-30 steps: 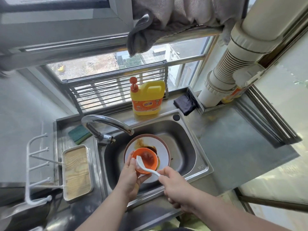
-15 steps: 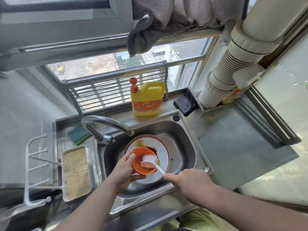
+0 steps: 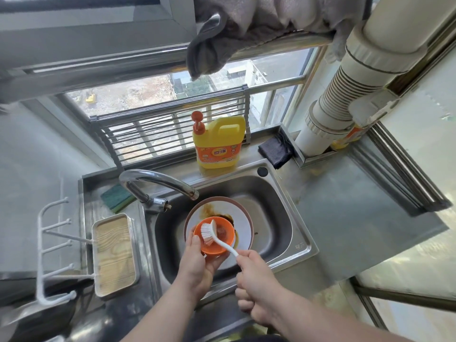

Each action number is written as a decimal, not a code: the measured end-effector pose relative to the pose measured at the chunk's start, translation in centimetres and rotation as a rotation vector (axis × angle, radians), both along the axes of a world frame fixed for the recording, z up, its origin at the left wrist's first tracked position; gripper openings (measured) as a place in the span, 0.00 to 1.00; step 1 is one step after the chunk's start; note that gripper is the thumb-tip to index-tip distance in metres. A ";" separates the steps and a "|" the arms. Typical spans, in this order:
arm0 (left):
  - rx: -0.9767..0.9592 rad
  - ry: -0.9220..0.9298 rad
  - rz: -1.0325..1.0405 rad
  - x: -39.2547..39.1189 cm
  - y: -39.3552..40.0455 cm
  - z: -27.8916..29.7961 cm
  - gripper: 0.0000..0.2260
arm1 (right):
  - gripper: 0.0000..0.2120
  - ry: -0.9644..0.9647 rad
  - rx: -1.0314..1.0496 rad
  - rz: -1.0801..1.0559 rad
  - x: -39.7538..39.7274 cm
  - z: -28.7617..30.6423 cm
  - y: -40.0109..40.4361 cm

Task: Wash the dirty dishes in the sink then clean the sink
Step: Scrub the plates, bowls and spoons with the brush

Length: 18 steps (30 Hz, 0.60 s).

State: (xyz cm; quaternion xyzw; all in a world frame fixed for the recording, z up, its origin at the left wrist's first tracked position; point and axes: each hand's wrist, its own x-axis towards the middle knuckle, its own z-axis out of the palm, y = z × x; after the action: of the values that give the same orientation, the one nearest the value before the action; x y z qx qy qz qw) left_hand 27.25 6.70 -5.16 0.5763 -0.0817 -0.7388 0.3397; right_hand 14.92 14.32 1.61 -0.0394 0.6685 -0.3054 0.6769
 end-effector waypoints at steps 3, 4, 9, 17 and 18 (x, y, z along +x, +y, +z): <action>-0.017 -0.068 -0.083 -0.1 -1.0 1.2 0.14 | 0.11 0.050 0.006 0.171 -0.3 0.4 0.7; -0.026 -0.080 -0.104 0.2 -1.5 1.3 0.15 | 0.11 0.073 -0.006 0.238 -0.9 0.7 0.8; 0.000 -0.097 -0.146 0.2 -1.0 1.7 0.14 | 0.12 0.070 0.017 0.263 -2.5 0.9 -0.4; 0.044 -0.160 -0.213 1.2 -1.6 1.0 0.15 | 0.12 0.532 -0.321 0.901 -3.5 0.5 0.1; 0.062 -0.171 -0.229 1.4 -1.8 1.0 0.15 | 0.13 0.625 -0.377 1.054 -4.4 0.8 -0.4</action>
State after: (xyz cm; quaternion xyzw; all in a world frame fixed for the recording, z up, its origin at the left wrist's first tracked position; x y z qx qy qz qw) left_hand 28.66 4.91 -4.13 0.6343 -0.1529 -0.7230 0.2269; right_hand 10.54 13.88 2.36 -0.5684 0.6600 -0.0179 0.4910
